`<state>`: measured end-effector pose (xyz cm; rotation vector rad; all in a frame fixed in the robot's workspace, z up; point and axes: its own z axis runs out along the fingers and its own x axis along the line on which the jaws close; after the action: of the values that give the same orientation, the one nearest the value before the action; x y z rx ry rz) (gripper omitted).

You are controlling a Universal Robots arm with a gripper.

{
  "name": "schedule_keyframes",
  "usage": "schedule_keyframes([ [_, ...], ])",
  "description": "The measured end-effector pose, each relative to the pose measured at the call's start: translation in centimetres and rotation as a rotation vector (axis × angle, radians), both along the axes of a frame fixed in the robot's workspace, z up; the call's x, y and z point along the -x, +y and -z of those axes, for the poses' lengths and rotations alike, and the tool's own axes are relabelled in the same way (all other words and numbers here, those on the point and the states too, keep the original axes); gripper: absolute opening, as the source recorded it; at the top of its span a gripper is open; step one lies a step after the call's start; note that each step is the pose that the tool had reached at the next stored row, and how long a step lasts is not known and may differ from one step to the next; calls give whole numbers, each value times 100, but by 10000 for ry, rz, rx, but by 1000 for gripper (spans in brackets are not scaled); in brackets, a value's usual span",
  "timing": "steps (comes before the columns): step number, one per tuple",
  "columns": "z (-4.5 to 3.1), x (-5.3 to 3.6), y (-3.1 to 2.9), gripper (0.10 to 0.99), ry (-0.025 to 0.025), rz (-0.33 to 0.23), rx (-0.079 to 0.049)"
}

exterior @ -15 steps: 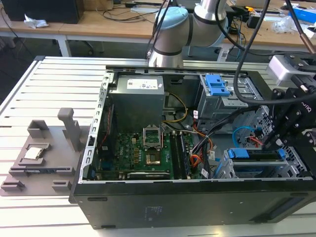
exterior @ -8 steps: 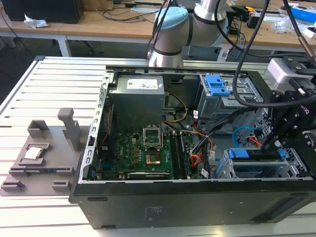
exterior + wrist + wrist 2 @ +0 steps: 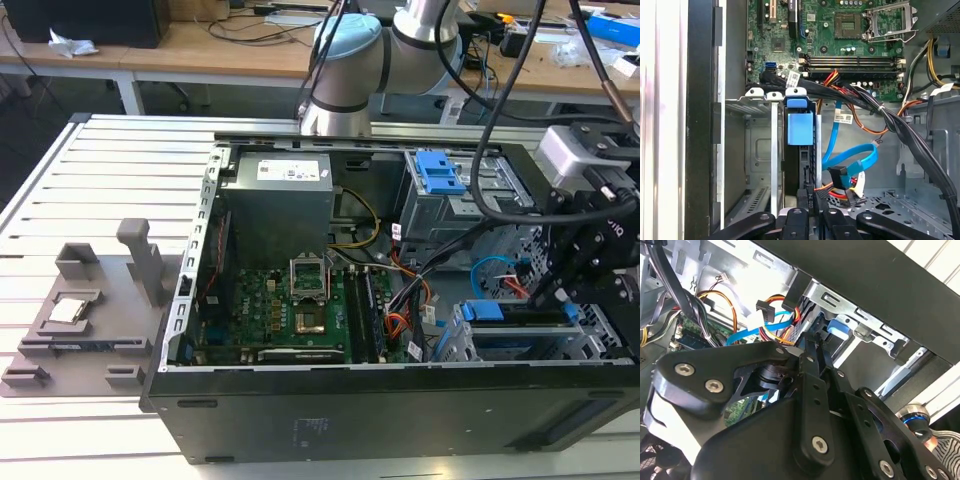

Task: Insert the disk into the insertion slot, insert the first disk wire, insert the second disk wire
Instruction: 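Insert the first disk wire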

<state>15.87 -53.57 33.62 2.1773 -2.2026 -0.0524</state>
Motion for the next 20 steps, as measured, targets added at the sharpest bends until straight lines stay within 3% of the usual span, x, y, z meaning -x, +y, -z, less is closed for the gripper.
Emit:
schedule_keyframes([
  [6, 32, -4, 0, 176, 1, 0, 2],
  [8, 31, -3, 0, 251, 1, 2, 3],
  [15, -288, -3, 31, 239, 1, 1, 23],
  [16, -357, -3, 44, 106, 1, 0, 27],
  [17, -429, -3, 52, 106, 1, 1, 34],
  [20, -448, -3, 53, 106, 1, 1, 30],
])
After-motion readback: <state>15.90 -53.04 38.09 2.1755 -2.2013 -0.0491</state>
